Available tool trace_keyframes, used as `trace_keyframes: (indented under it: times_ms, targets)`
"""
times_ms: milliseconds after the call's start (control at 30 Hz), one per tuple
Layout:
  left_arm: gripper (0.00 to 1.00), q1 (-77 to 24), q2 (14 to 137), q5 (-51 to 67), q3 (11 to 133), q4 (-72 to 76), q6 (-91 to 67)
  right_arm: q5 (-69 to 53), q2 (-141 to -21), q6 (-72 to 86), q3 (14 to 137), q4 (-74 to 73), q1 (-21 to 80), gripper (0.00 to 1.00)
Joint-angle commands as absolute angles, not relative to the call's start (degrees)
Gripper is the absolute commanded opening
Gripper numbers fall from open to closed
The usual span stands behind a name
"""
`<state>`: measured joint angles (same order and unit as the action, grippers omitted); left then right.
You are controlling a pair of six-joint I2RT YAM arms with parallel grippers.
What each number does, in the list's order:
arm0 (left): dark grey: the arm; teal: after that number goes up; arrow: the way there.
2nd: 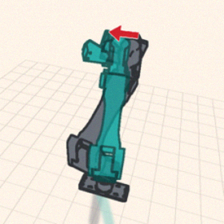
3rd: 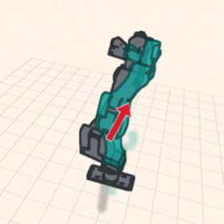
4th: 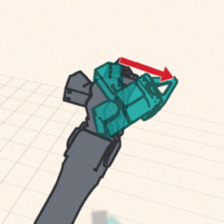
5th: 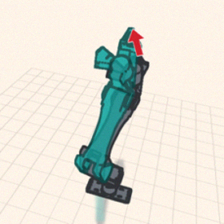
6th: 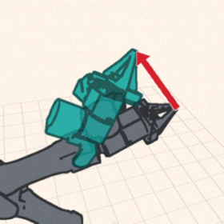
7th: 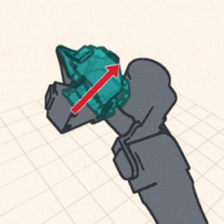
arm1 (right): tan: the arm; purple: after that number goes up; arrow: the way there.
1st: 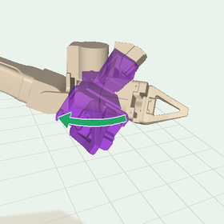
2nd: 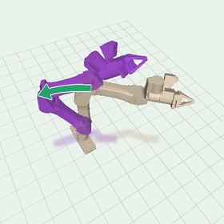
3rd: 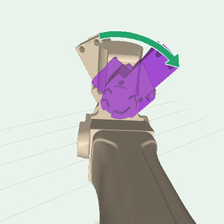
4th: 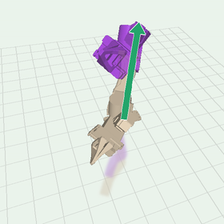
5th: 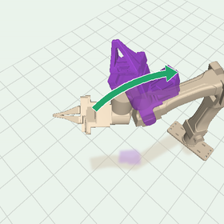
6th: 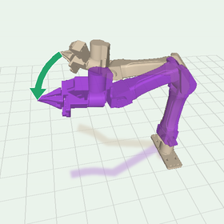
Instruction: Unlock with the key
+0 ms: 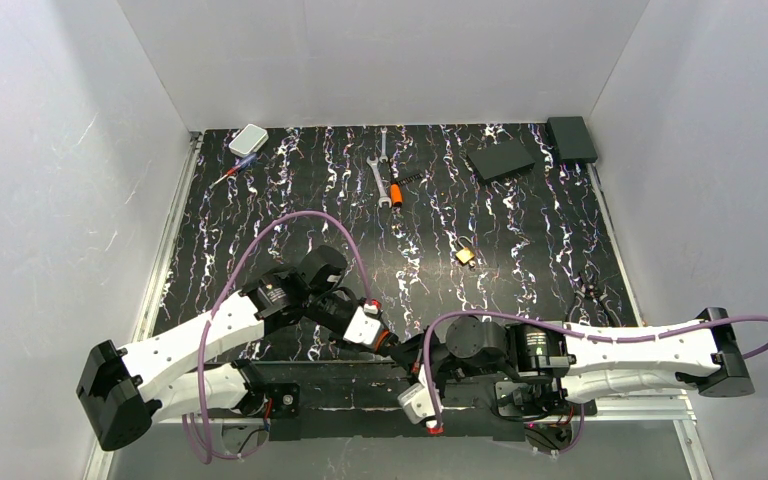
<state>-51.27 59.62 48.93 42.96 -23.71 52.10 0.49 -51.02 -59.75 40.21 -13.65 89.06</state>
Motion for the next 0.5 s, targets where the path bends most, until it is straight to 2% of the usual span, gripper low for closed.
trace_keyframes:
  times_ms: [0,200,300,467]
  targets:
    - [0.00,-52.3,56.3,59.3,47.5,-18.0,52.0,4.5,-53.0,-59.4,38.2,-12.4,88.9,0.01]
    - [0.00,-52.4,56.1,61.2,47.6,-17.3,51.4,4.1,-53.1,-55.7,38.2,-10.4,88.9,0.01]
    - [0.00,-52.4,56.0,62.6,47.9,-17.1,50.9,-0.9,-53.2,-65.6,38.7,-20.0,88.9,0.01]
    - [0.00,-52.4,57.5,65.7,49.3,-19.6,50.7,-0.5,-52.9,-72.2,38.4,-23.2,89.0,0.01]
